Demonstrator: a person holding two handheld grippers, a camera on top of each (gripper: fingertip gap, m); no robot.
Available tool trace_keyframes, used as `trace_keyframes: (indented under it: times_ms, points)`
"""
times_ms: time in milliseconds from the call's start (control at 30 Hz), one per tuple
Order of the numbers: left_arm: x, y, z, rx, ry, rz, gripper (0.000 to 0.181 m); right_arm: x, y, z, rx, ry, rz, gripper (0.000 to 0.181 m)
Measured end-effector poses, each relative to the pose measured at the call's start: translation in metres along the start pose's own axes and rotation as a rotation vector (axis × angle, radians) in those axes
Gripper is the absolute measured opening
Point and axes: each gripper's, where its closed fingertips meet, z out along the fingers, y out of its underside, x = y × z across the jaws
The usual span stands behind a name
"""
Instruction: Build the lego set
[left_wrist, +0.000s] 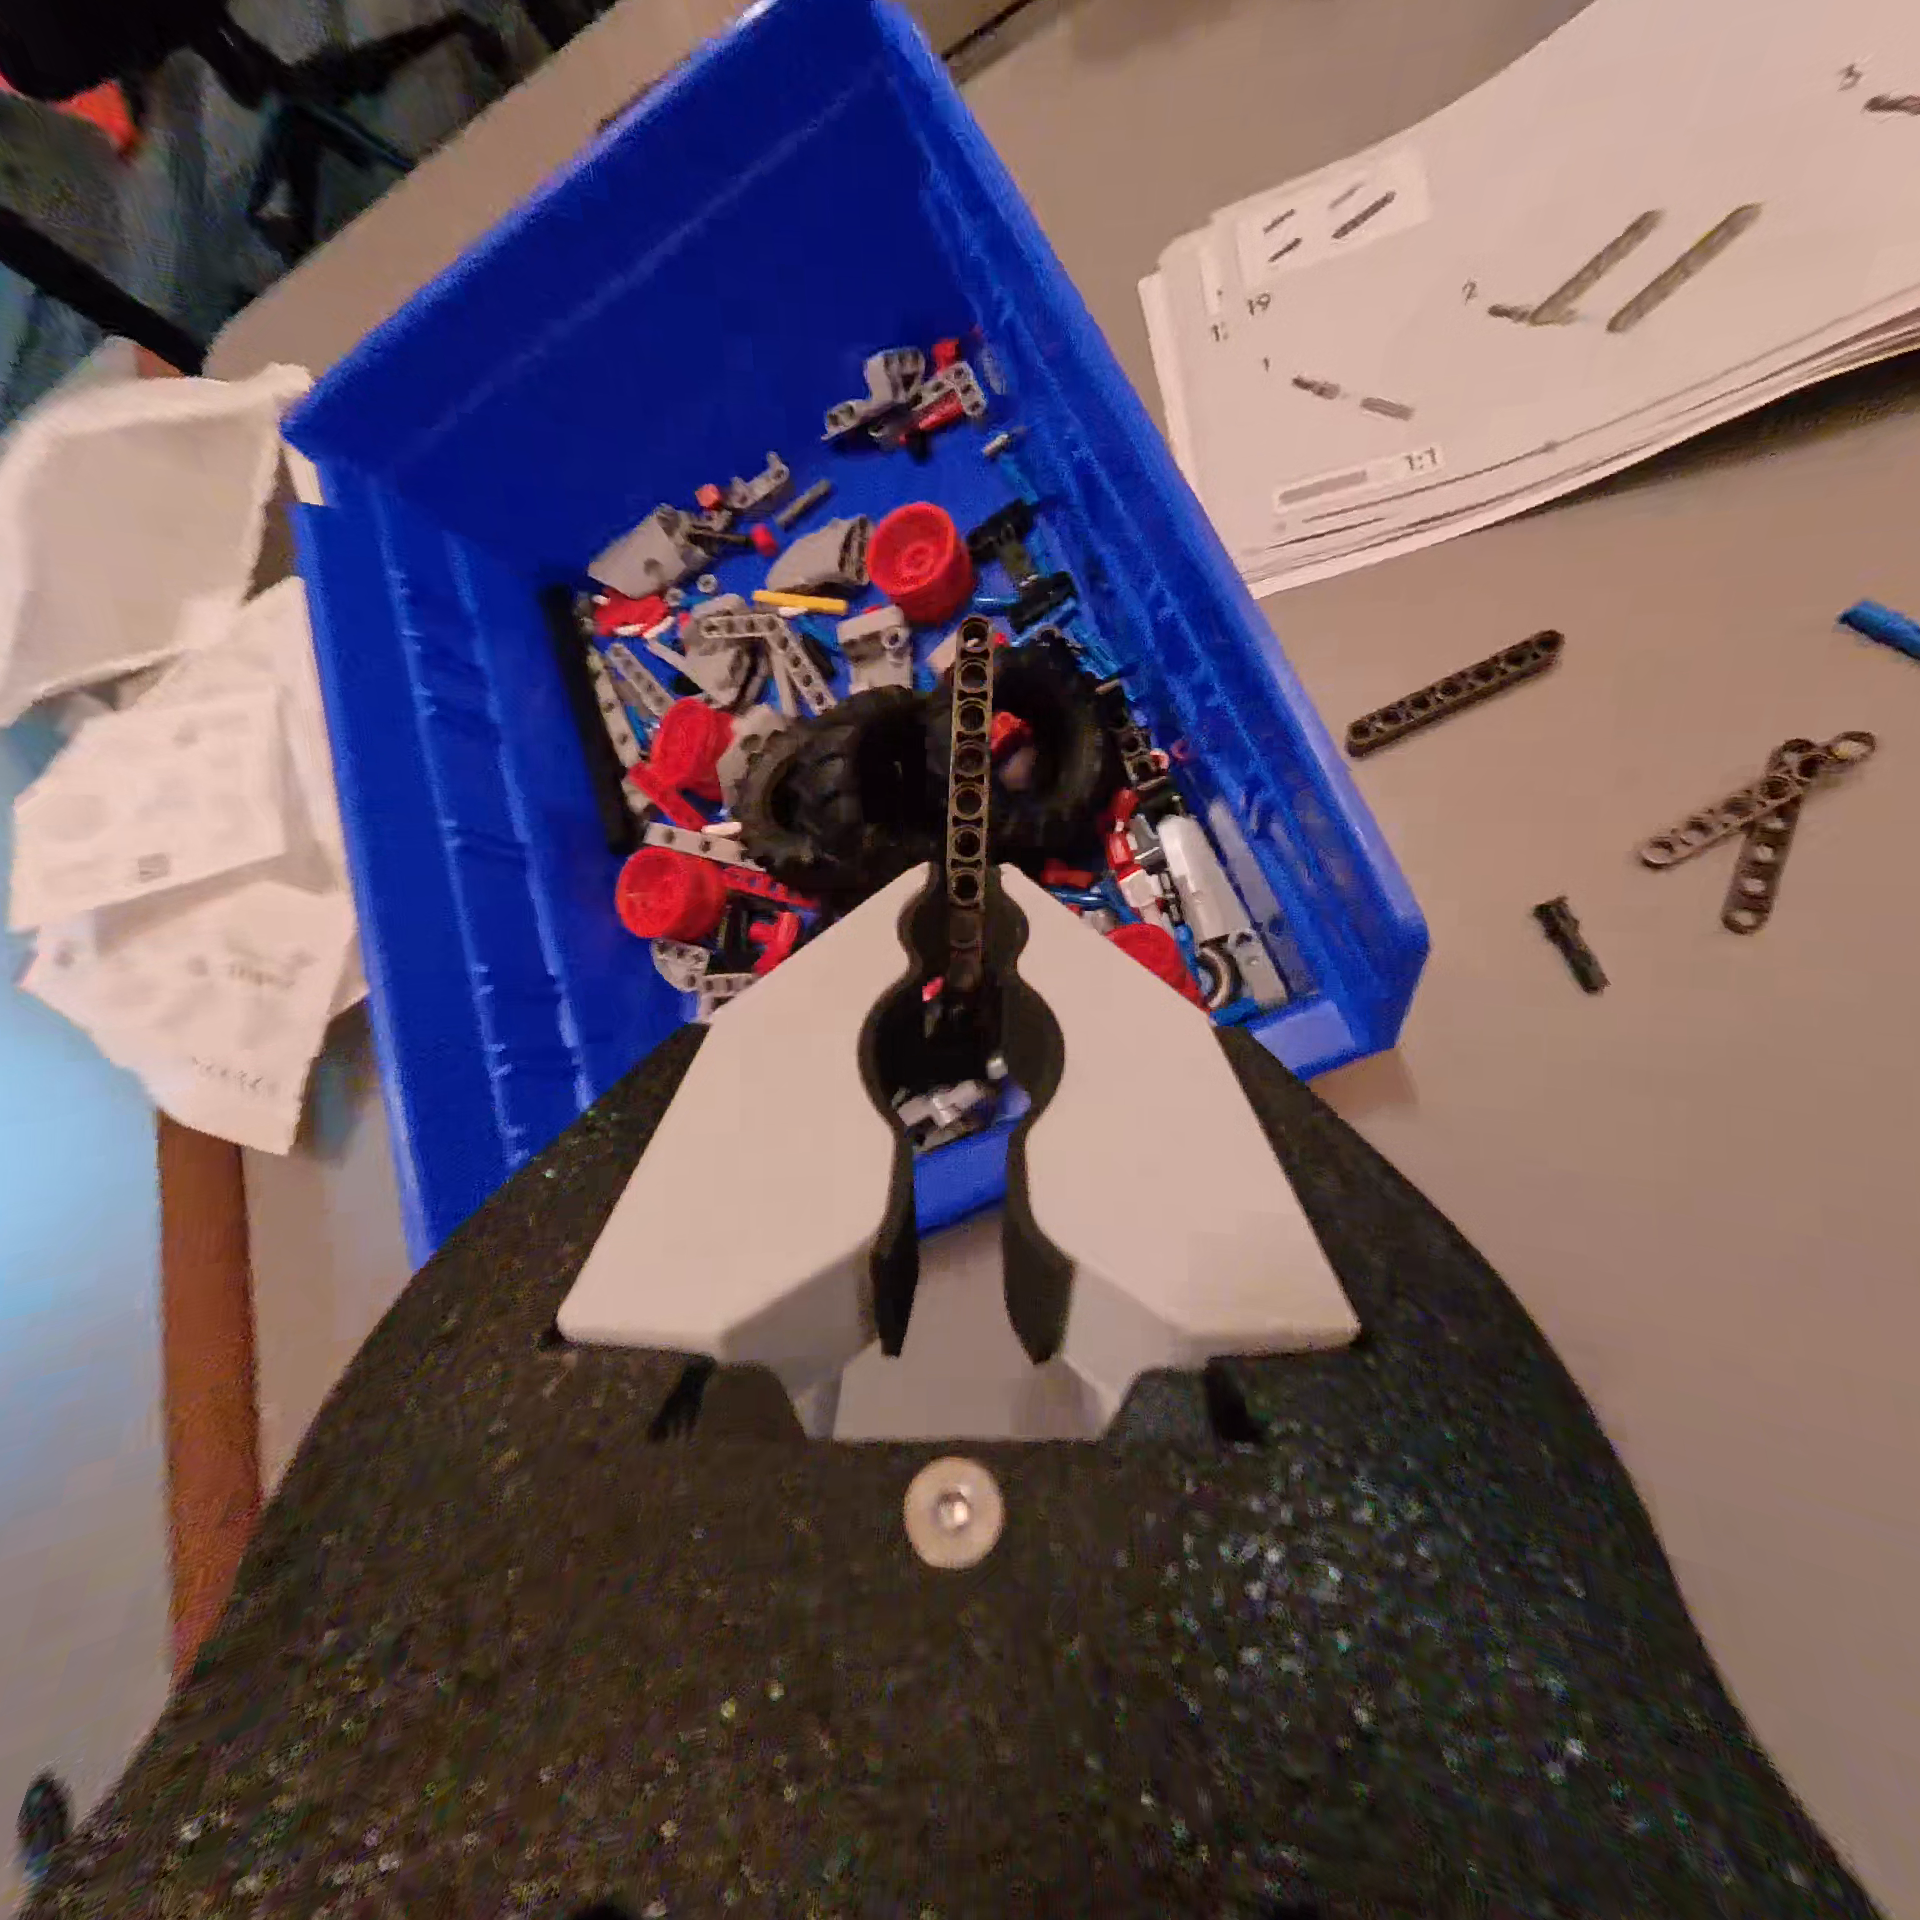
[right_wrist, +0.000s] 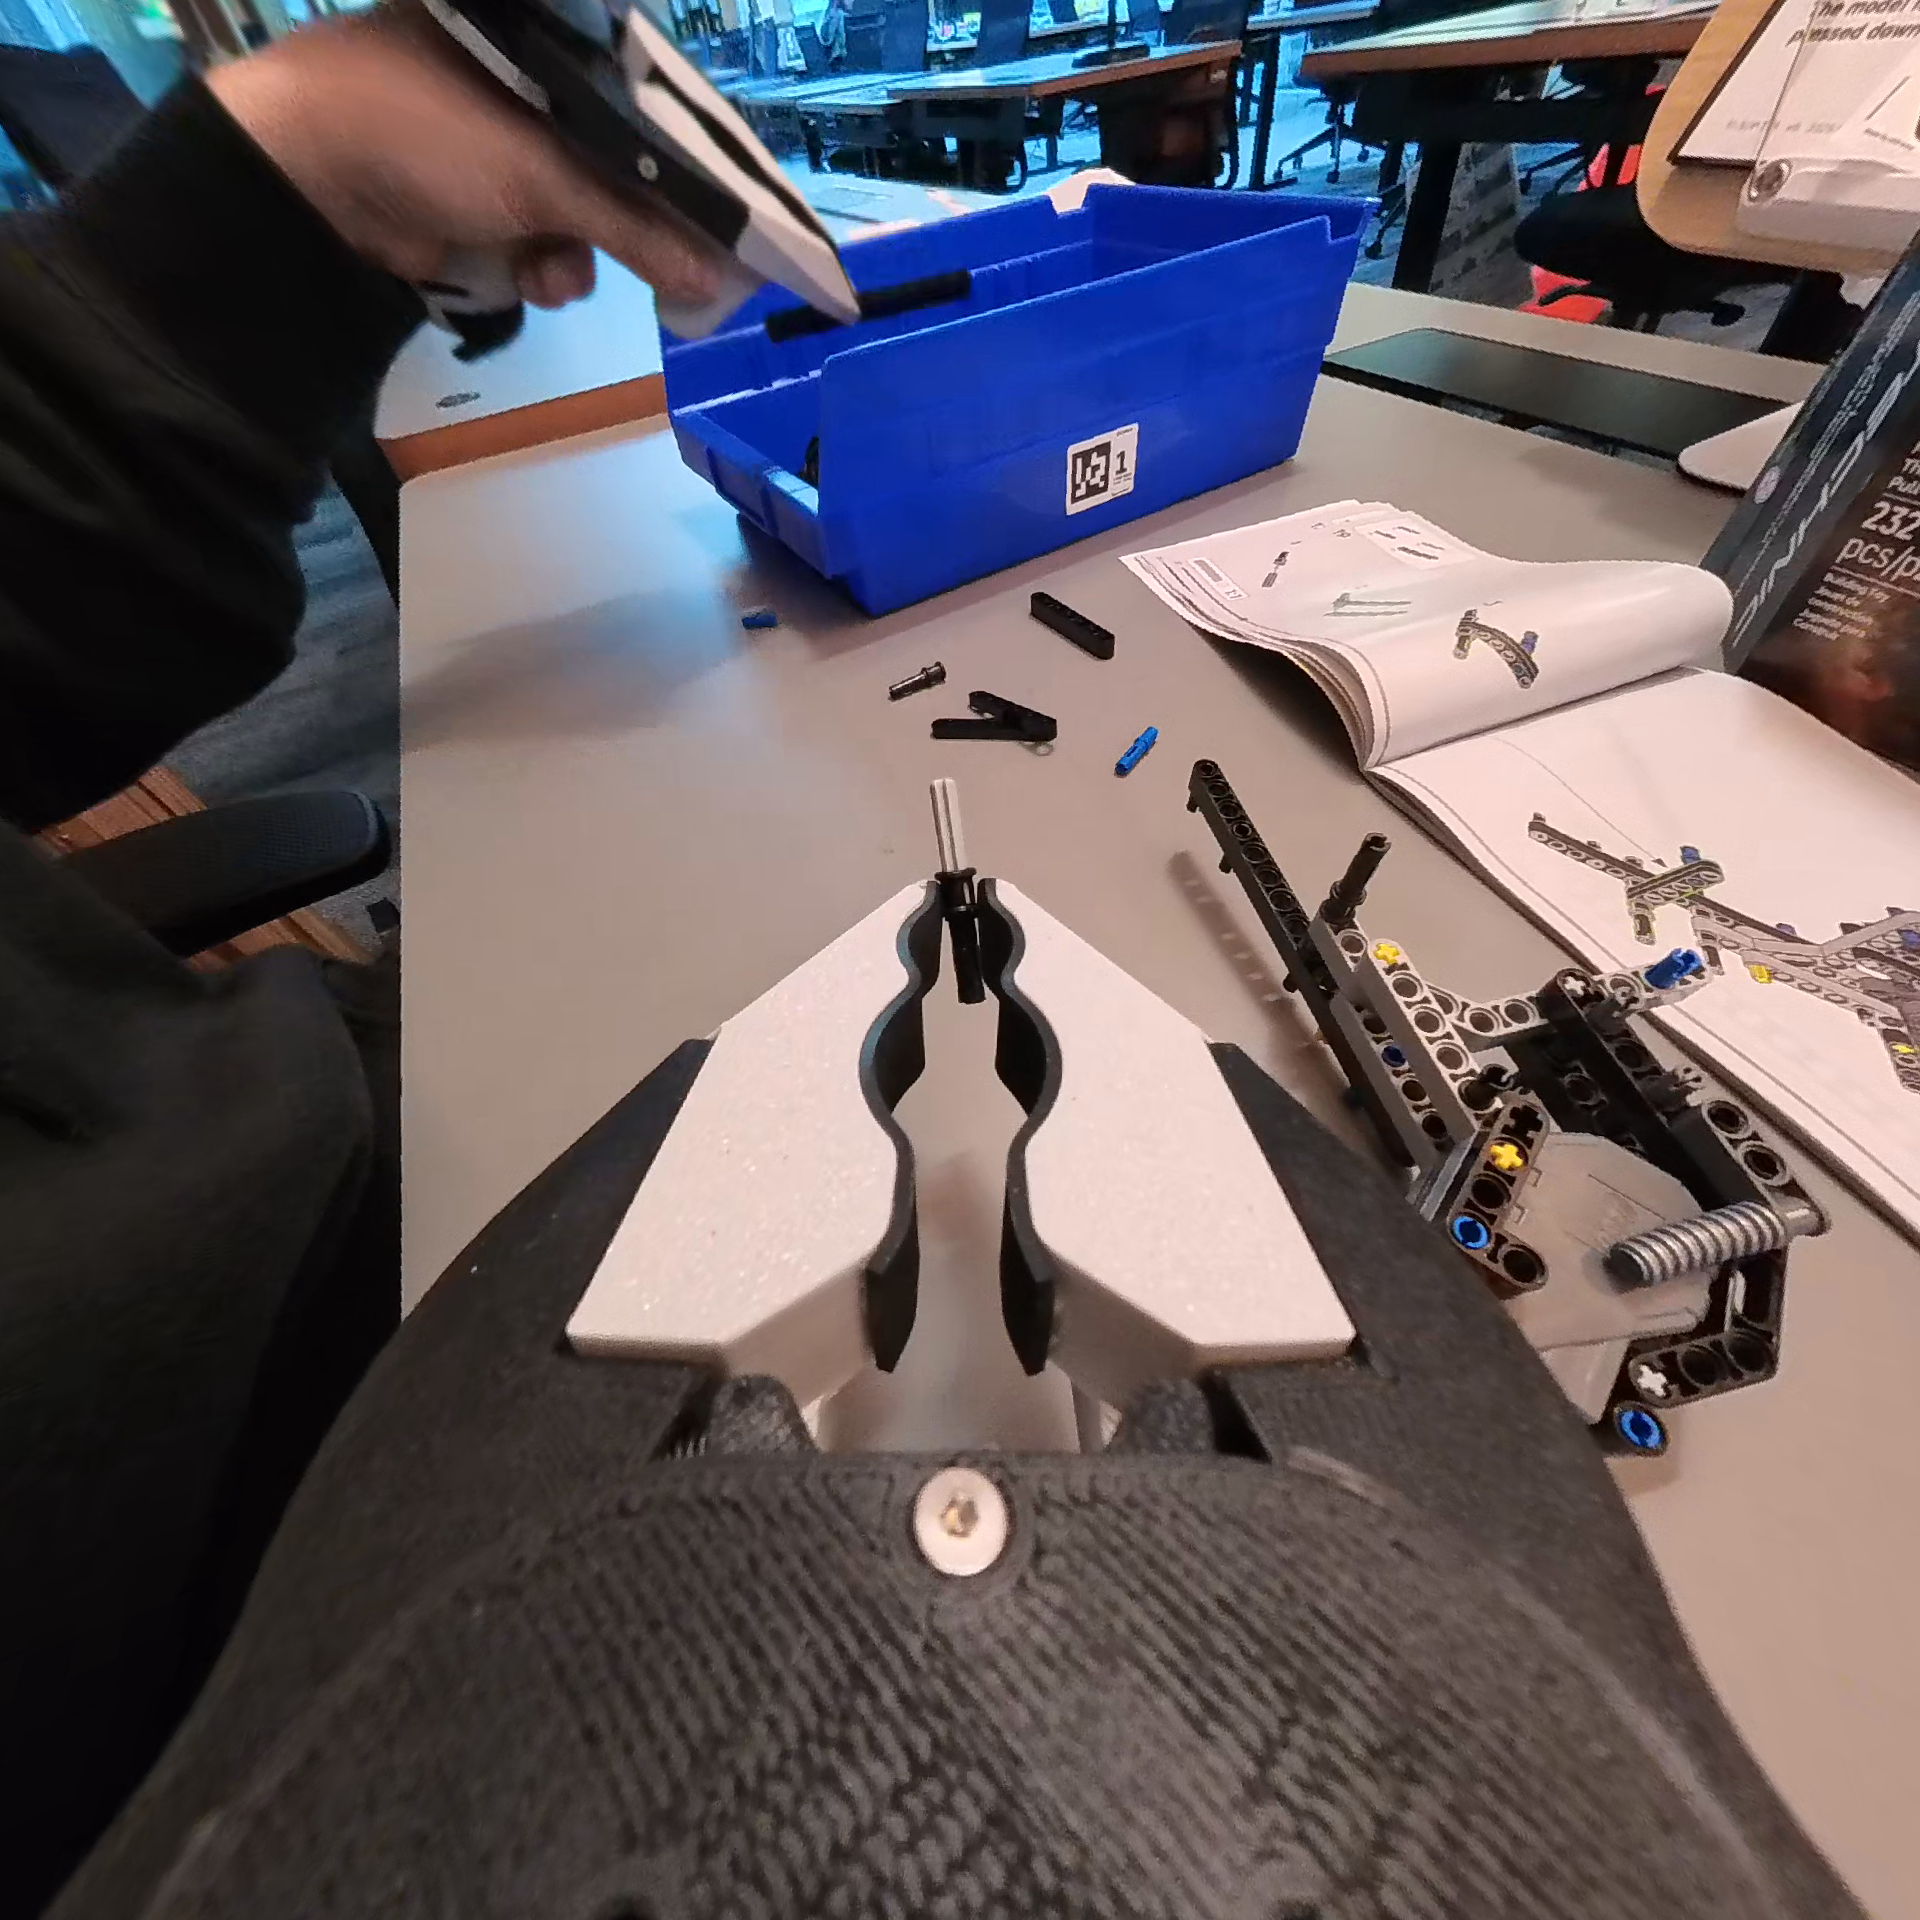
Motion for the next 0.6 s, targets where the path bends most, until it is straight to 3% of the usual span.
trace_keyframes:
  times_ms: [100,267,333,433,500,600]
  points:
    - [0.024,0.004,0.015,0.001,0.153,-0.031,0.005,0.0,0.0,0.0,0.001,0.001,0.0,0.004]
    - [0.03,0.015,0.034,-0.052,0.16,-0.016,0.013,0.0,0.001,0.0,-0.004,0.003,-0.001,0.004]
    - [0.008,-0.002,0.025,0.053,0.052,-0.095,0.018,0.0,0.001,0.0,-0.005,0.006,-0.003,0.004]
    - [-0.006,-0.051,-0.017,0.331,-0.048,-0.152,0.014,0.001,0.002,0.001,-0.012,0.008,0.0,0.004]
    - [0.024,-0.078,-0.043,0.447,0.006,-0.025,0.01,0.001,0.002,0.002,-0.02,0.007,0.0,0.004]
    - [0.103,-0.073,-0.041,0.307,0.228,0.196,0.018,0.002,0.003,0.004,-0.028,0.009,-0.01,0.004]
